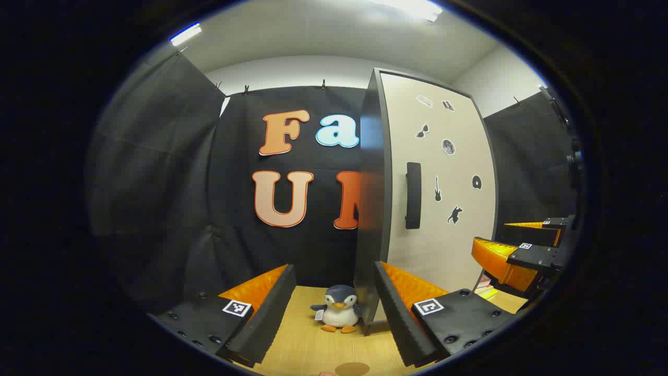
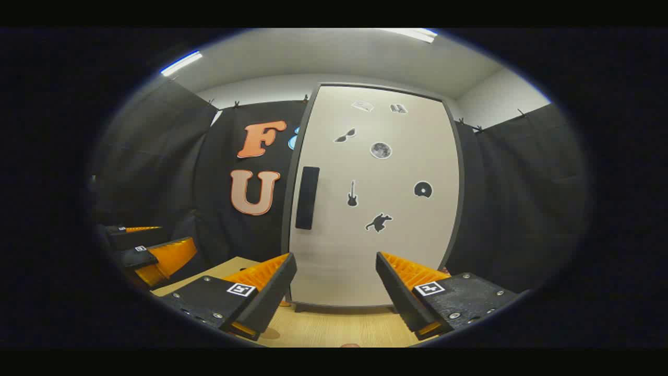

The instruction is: Open the cabinet door with the right hand, grasp the bottle in the cabinet with the left hand and place it on the coaster, then close the cabinet door with the right hand.

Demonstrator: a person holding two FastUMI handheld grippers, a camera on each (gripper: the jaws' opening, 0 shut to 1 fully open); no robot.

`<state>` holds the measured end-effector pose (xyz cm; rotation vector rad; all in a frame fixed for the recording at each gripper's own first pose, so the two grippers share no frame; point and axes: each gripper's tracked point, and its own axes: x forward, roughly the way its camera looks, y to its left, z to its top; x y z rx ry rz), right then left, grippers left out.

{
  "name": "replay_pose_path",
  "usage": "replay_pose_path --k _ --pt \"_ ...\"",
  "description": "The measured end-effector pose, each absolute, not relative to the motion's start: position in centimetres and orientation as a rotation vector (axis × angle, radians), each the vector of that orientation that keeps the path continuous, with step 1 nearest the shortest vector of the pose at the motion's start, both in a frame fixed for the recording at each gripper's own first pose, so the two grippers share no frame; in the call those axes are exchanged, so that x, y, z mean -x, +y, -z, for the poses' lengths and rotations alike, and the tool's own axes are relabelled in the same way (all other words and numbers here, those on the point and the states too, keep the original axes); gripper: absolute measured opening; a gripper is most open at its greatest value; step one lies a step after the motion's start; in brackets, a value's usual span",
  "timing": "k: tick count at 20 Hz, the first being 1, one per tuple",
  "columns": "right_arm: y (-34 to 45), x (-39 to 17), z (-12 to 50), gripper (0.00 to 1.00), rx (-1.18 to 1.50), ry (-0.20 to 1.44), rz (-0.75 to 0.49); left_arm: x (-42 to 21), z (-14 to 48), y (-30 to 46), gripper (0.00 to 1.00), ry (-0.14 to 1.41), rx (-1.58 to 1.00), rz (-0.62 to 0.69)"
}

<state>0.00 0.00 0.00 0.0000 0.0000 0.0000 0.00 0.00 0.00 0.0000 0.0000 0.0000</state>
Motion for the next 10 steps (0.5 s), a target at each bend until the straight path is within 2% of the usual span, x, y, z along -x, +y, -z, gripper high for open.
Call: replay_pose_path --k 3,10 --pt "0.53 -0.14 -0.07 0.95 -0.018 0.002 0.001 -0.05 -0.35 0.40 0.99 -0.010 -0.016 0.000" --pt "0.91 -0.81 0.59 0.94 -0.001 0.022 0.001 -0.82 0.01 0.39 0.97 -0.012 -0.039 0.008"
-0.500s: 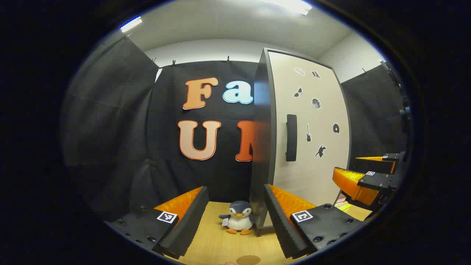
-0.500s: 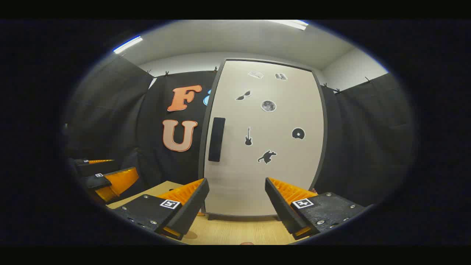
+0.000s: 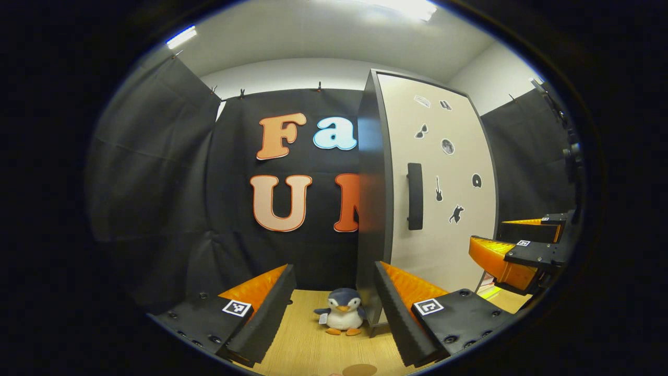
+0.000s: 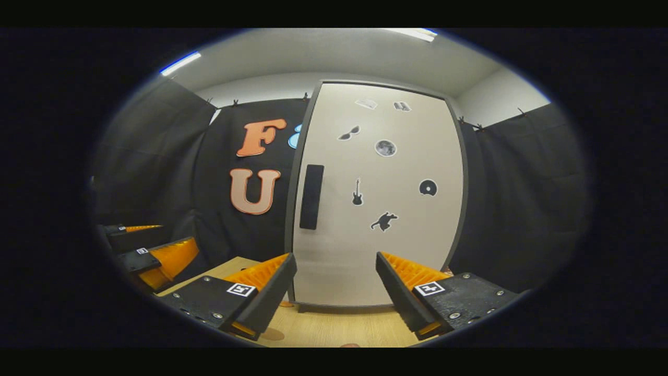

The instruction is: Open the cabinet door with the right hand, grasp the bottle in the cabinet with the left hand and place it on the coaster, then close the cabinet door with the right hand.

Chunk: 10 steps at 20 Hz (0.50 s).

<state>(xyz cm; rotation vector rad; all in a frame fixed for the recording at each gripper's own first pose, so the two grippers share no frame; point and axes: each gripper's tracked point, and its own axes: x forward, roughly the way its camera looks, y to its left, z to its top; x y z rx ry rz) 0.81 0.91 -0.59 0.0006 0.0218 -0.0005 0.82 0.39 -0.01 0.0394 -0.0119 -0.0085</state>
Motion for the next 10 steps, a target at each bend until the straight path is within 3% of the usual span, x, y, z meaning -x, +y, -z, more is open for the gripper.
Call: replay_pose_path --k 10 --pt "1.0 -2.5 0.0 0.95 -0.010 0.006 -0.012 -1.4 0.2 0.6 0.97 -0.006 -0.060 -0.014"
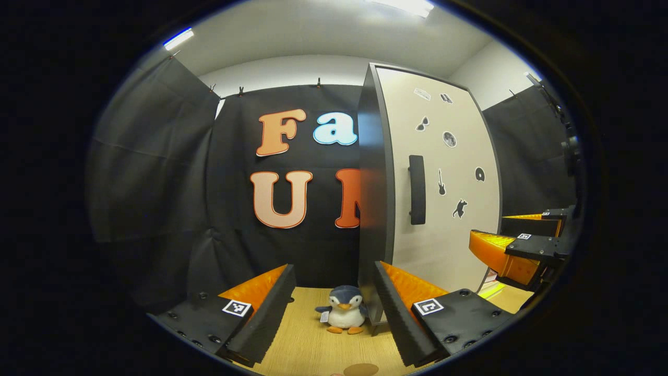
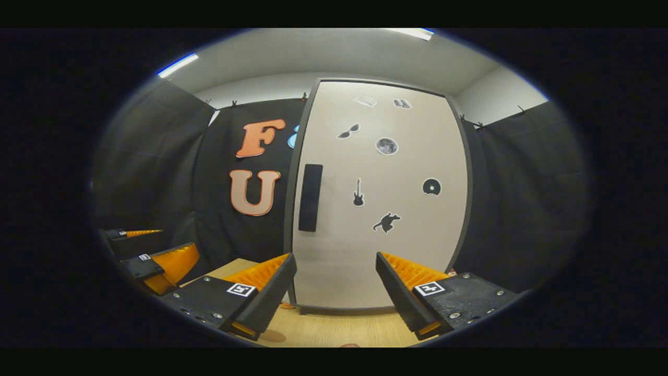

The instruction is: Open the cabinet door with the right hand, grasp the bottle in the cabinet with the left hand and place it on the coaster, then close the cabinet door with the right hand.

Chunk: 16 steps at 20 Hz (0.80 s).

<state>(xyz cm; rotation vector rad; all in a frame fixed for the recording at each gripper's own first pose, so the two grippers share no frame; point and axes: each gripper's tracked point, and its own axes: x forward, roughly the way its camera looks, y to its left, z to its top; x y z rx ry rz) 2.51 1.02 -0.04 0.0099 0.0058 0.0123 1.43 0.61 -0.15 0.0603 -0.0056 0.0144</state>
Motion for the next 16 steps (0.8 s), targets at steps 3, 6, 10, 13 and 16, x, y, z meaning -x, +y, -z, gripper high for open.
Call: replay_pose_path --k 3,6,10,13,16 --pt "1.8 -4.1 -0.7 0.96 0.006 -0.001 -0.017 -1.5 -0.5 1.3 0.97 -0.031 -0.073 -0.033" --pt "3.3 -6.0 -2.0 0.95 0.009 -0.031 -0.035 -1.7 -0.7 2.0 0.97 -0.045 -0.102 -0.049" --pt "5.2 -8.7 -3.8 0.95 0.008 -0.069 -0.056 -2.0 -0.8 3.2 0.97 -0.052 -0.109 -0.057" --pt "5.9 -11.0 -4.8 0.95 0.000 -0.084 -0.052 -2.4 -0.4 3.6 0.97 -0.040 -0.100 -0.048" --pt "5.8 -13.2 -5.2 0.95 0.012 -0.081 -0.028 -2.6 0.2 4.6 0.97 -0.028 -0.092 -0.060"
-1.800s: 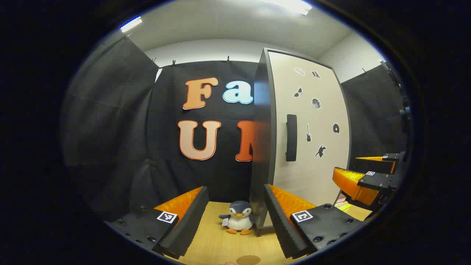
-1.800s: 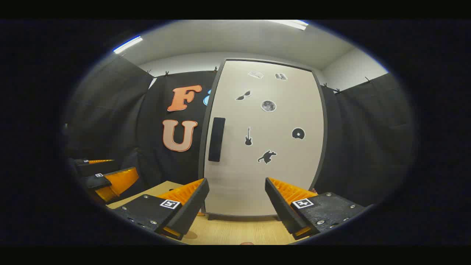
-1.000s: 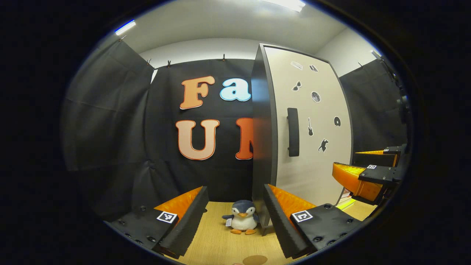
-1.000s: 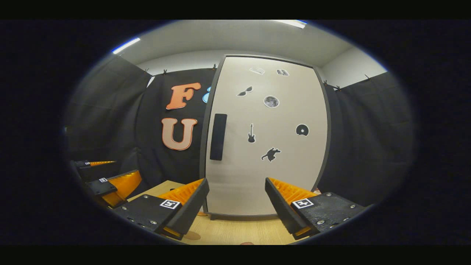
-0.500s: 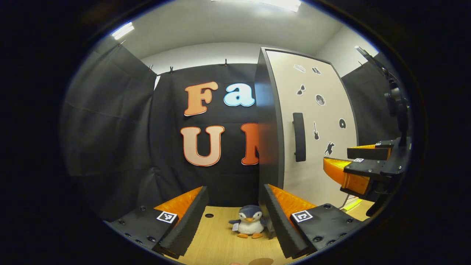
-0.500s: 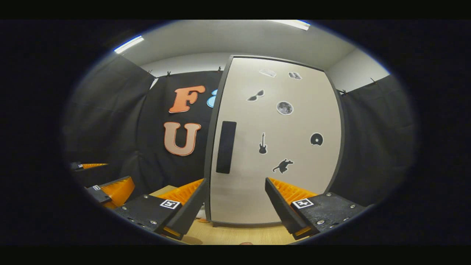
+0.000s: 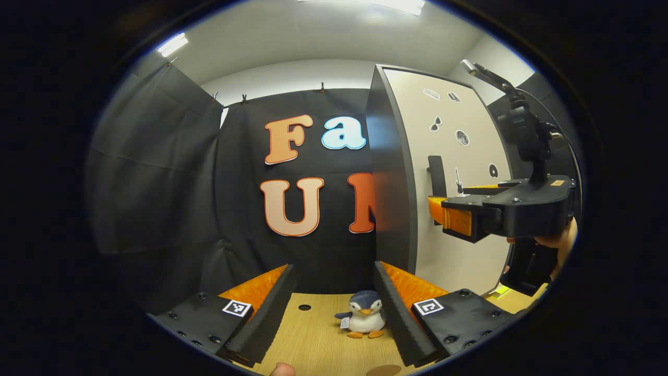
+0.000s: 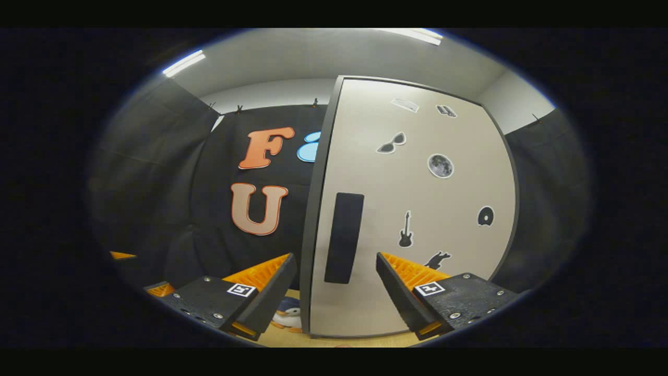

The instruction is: Open the cabinet door with the right hand, grasp the bottle in the cabinet with the left hand and place it on the coaster, then close the cabinet door with the right hand.

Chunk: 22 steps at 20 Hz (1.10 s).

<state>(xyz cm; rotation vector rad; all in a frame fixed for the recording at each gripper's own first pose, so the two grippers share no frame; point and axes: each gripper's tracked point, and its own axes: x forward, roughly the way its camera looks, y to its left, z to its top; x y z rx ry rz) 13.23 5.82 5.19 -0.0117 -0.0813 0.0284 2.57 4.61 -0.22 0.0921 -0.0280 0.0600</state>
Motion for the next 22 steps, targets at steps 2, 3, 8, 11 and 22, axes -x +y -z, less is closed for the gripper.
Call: replay_pose_path --k 2,3,8,11,22 --pt "5.7 -14.4 -5.2 0.96 0.008 -0.076 -0.013 -2.8 0.6 5.2 0.97 -0.016 -0.081 -0.068" --pt "5.6 -14.9 -5.1 0.96 0.003 -0.070 -0.007 -2.9 0.7 5.7 0.97 -0.013 -0.073 -0.075" --pt "5.0 -16.8 -4.5 0.92 -0.024 -0.050 0.025 -3.2 1.4 6.9 0.97 0.009 -0.056 -0.096" --pt "4.5 -17.8 -4.2 0.86 -0.045 -0.037 0.035 -3.4 1.8 7.0 0.97 0.019 -0.052 -0.099" --pt "5.3 -17.8 -4.6 0.36 -0.087 -0.047 0.023 -3.1 2.6 6.9 0.97 0.045 -0.030 -0.081"
